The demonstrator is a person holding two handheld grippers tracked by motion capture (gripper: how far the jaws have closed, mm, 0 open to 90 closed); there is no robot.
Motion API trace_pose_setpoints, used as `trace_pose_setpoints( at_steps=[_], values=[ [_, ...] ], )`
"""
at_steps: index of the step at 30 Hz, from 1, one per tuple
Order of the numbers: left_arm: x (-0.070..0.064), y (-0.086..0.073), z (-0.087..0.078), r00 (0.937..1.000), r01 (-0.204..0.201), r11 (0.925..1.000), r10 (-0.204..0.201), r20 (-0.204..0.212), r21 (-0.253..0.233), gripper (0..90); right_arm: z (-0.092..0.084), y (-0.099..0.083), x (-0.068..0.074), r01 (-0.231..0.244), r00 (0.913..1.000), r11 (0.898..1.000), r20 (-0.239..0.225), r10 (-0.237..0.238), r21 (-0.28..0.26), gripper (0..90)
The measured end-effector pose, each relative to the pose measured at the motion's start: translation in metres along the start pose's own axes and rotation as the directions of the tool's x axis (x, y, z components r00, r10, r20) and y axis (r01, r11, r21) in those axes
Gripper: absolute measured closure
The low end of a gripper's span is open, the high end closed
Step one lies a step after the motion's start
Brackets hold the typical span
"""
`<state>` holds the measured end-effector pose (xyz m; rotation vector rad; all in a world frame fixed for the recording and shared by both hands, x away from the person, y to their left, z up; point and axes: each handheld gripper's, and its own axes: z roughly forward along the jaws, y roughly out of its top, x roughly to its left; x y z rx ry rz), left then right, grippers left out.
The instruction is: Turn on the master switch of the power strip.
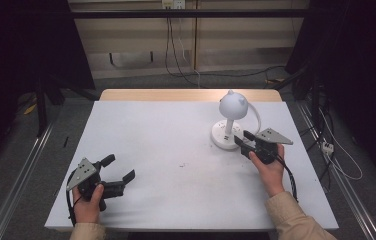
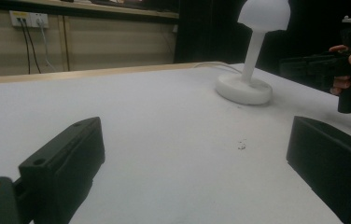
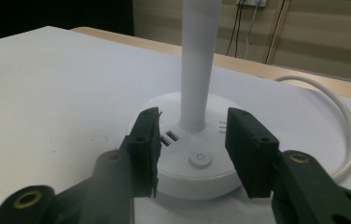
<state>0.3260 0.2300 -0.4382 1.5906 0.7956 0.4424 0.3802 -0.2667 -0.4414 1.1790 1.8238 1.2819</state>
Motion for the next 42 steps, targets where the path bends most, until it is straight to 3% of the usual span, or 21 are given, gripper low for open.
trace_pose_setpoints(
  at_steps=[24, 42],
  values=[
    [0.0, -0.001, 0.001, 1.0, 0.001, 1.0, -0.001, 0.003, 0.004, 4.1, 0.011, 0.001, -0.004, 0.021, 0.9998, 0.999, -0.006, -0.021, 0.041, 83.6],
    [0.0, -0.002, 0.002, 1.0, 0.0, 1.0, -0.001, 0.005, 0.009, 4.1, 0.02, 0.002, -0.006, 0.0, 0.9999, 0.998, -0.015, 0.001, 0.068, 90.0]
  ],
)
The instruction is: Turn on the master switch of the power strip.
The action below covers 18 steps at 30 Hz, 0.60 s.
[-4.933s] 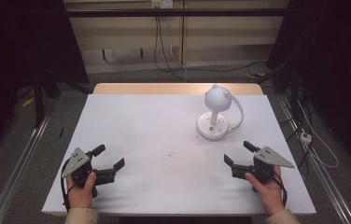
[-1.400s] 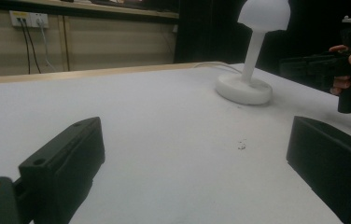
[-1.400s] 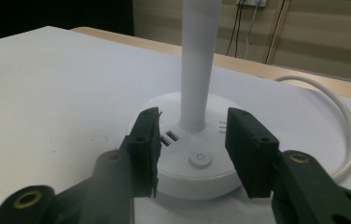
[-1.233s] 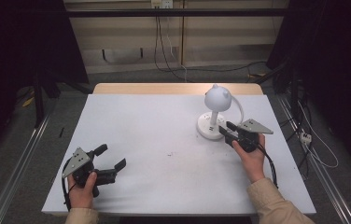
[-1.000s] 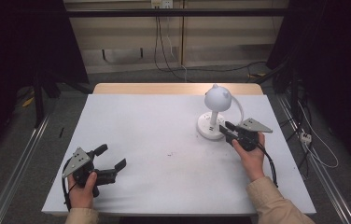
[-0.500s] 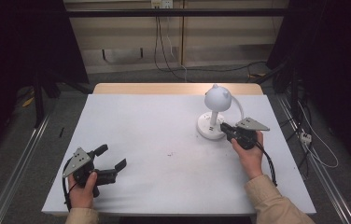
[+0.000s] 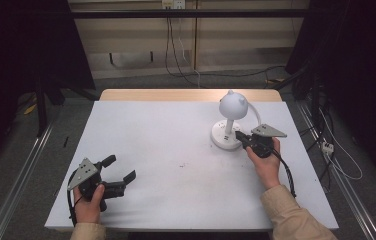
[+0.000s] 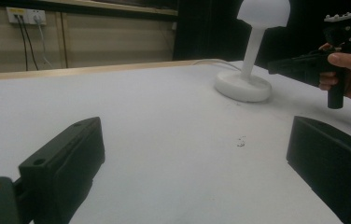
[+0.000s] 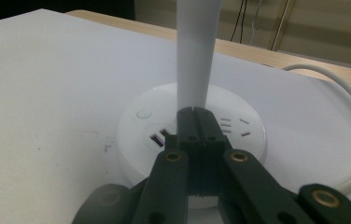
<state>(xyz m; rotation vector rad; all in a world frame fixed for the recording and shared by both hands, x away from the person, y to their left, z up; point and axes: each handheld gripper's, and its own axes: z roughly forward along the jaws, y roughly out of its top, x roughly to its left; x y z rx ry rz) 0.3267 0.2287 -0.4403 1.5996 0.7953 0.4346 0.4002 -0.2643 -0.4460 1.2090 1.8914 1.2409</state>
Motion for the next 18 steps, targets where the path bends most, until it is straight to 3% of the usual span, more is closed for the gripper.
trace_pose_setpoints(
  at_steps=[18],
  values=[
    [0.0005, -0.0002, 0.0003, 1.0, -0.002, 1.0, 0.002, 0.001, 0.003, 4.1, 0.0085, -0.0018, -0.0041, -0.018, 0.9998, 0.999, -0.009, 0.019, 0.028, 90.0]
  ],
)
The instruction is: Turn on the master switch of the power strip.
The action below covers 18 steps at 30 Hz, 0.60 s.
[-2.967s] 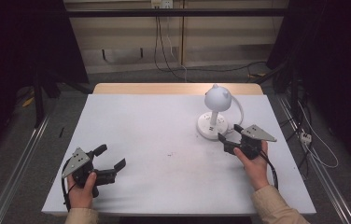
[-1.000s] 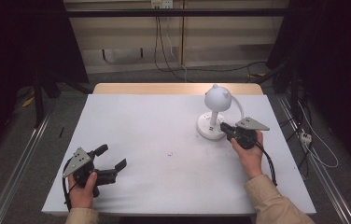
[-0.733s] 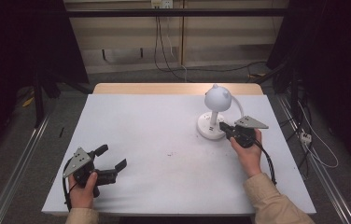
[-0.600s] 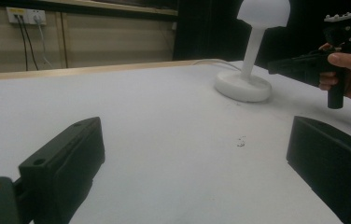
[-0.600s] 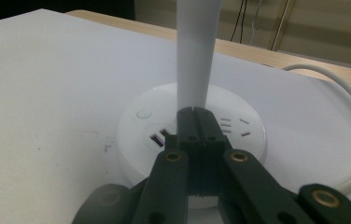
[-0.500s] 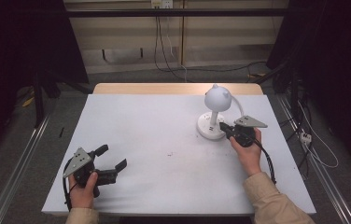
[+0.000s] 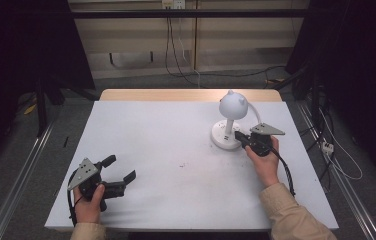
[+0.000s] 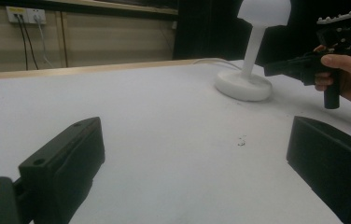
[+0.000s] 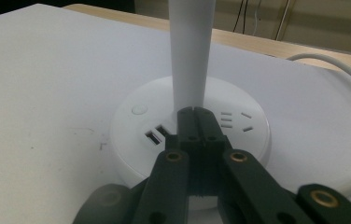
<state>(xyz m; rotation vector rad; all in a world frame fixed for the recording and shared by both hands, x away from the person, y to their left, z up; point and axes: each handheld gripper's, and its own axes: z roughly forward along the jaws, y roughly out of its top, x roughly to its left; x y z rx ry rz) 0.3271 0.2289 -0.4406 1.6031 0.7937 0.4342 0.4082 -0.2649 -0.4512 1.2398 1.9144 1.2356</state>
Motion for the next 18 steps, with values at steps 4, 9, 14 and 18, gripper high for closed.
trace_pose_setpoints(
  at_steps=[4, 9, 14, 18],
  values=[
    [-0.0001, 0.0, -0.0001, 1.0, 0.003, 1.0, -0.003, -0.001, 0.0, 4.1, 0.0014, -0.0012, -0.0002, -0.001, 1.0, 1.0, 0.001, 0.001, 0.01, 90.0],
    [0.0005, -0.0001, -0.0003, 1.0, 0.004, 1.0, -0.004, -0.002, -0.002, 4.1, 0.0017, -0.002, -0.0014, -0.004, 1.0, 1.0, 0.006, 0.004, 0.015, 90.0],
    [0.0002, 0.0, -0.0003, 1.0, 0.005, 1.0, -0.005, -0.001, -0.002, 4.1, 0.003, -0.0034, -0.0019, -0.001, 0.9999, 1.0, 0.011, 0.001, 0.026, 90.0],
    [0.0005, -0.0003, -0.0004, 1.0, 0.004, 1.0, -0.004, -0.001, 0.0, 4.1, 0.0034, -0.0039, -0.0025, 0.0, 0.9999, 1.0, 0.01, 0.0, 0.029, 90.0]
  ],
)
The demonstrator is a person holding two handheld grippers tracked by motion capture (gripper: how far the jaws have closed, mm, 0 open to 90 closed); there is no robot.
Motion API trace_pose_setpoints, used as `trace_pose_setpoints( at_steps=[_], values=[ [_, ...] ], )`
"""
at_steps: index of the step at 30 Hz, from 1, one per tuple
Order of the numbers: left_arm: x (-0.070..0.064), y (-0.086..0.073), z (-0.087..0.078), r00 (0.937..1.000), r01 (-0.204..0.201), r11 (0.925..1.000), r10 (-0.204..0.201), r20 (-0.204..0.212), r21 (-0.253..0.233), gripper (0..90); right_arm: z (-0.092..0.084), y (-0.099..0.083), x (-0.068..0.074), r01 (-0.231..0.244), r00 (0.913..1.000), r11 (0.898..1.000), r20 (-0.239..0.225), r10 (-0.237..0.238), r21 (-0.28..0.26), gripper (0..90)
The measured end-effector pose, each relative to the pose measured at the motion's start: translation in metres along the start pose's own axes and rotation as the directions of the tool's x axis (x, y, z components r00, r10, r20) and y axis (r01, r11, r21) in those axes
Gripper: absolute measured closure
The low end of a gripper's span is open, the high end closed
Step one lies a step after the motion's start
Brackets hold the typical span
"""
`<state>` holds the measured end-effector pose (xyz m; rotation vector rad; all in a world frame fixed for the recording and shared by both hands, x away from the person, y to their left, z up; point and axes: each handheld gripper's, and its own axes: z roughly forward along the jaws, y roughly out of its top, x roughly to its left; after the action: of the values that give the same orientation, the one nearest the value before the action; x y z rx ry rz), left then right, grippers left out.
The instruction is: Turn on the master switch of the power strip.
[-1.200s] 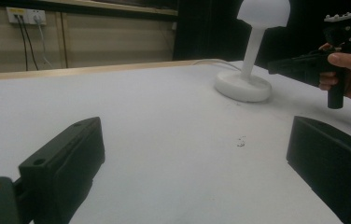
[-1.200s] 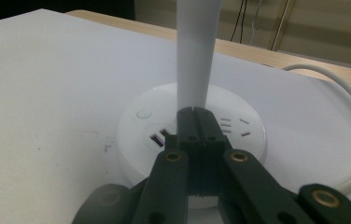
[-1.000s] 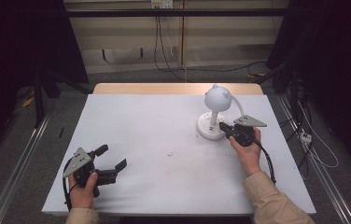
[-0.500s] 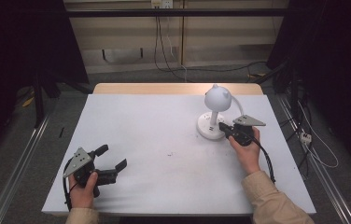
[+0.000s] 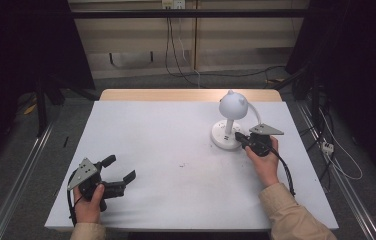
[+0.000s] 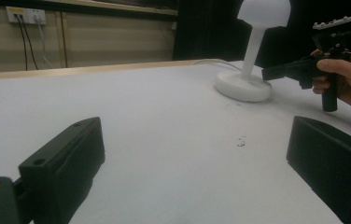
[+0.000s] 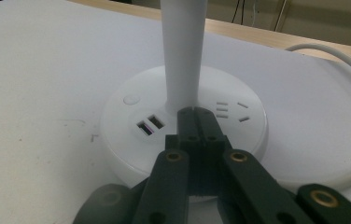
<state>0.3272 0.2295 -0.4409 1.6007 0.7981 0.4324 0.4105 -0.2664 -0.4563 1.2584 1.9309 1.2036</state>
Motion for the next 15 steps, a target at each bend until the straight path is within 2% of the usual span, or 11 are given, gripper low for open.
trace_pose_setpoints(
  at_steps=[15],
  values=[
    [0.0006, -0.0001, -0.0007, 1.0, 0.004, 1.0, -0.004, -0.001, -0.005, 4.1, 0.0018, -0.0011, -0.0001, 0.008, 1.0, 1.0, 0.002, -0.008, 0.007, 90.0]
  ],
)
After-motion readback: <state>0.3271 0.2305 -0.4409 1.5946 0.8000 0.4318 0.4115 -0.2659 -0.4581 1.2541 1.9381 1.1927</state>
